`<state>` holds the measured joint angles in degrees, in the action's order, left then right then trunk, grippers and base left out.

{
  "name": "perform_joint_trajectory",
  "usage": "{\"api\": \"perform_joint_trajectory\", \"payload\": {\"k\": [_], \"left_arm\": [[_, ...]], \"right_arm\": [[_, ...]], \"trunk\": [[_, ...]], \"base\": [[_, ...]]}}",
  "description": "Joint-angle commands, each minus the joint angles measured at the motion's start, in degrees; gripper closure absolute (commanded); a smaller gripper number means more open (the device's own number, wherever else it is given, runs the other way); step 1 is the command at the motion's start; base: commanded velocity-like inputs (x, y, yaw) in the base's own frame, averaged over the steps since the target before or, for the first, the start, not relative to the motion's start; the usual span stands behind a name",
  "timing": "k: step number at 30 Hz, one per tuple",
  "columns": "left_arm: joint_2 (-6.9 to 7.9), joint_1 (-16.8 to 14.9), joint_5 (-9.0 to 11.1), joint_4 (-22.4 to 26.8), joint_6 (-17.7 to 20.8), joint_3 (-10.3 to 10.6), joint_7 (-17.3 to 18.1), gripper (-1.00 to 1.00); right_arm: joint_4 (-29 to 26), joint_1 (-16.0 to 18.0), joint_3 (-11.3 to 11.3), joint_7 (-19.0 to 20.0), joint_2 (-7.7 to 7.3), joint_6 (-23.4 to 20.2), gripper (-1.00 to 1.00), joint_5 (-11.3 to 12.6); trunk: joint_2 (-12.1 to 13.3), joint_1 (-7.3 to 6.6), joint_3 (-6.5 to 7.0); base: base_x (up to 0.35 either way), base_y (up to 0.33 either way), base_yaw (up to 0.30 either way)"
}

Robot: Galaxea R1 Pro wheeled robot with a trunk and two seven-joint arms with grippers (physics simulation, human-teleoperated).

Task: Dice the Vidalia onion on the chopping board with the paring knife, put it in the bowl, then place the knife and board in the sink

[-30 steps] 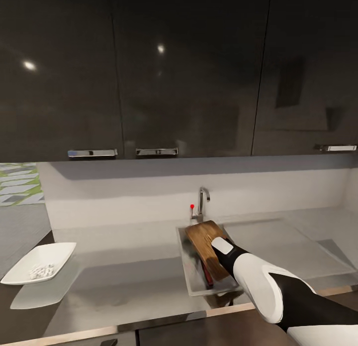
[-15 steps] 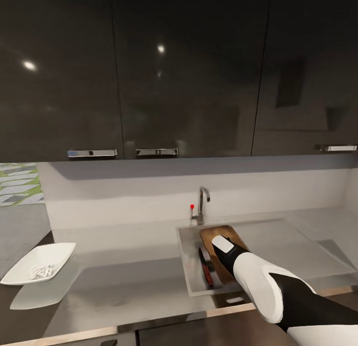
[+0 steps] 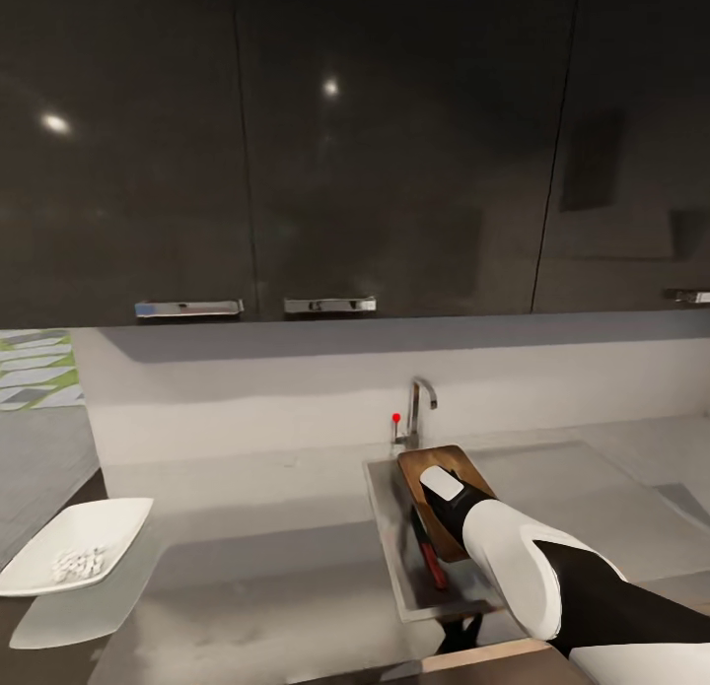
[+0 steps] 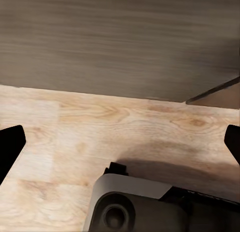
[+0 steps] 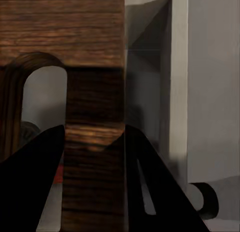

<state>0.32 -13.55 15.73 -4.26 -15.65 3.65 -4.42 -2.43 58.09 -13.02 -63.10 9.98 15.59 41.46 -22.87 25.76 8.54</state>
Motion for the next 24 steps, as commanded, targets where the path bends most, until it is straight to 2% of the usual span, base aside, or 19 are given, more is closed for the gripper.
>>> {"api": "perform_joint_trajectory", "payload": {"k": [1, 17, 24], "left_arm": [[0.03, -0.1, 0.3, -0.2, -0.3, 0.4, -0.1, -1.0], [-0.07, -0.1, 0.3, -0.2, -0.3, 0.4, -0.1, -1.0], [-0.13, -0.1, 0.3, -0.2, -0.3, 0.4, -0.1, -1.0]], "right_arm": [[-0.1, 0.0, -0.4, -0.1, 0.02, 0.2, 1.0, -0.3], [0.5, 0.0, -0.3, 0.6, 0.02, 0.1, 1.0, -0.4], [0.5, 0.0, -0.3, 3.5, 0.02, -2.0, 1.0, -0.6]], "trunk": [[-0.1, 0.03, -0.05], [-0.1, 0.03, -0.22], [-0.1, 0.03, -0.22]], "base": [[0.035, 0.036, 0.0], [0.004, 0.004, 0.038], [0.0, 0.0, 0.014]]}}
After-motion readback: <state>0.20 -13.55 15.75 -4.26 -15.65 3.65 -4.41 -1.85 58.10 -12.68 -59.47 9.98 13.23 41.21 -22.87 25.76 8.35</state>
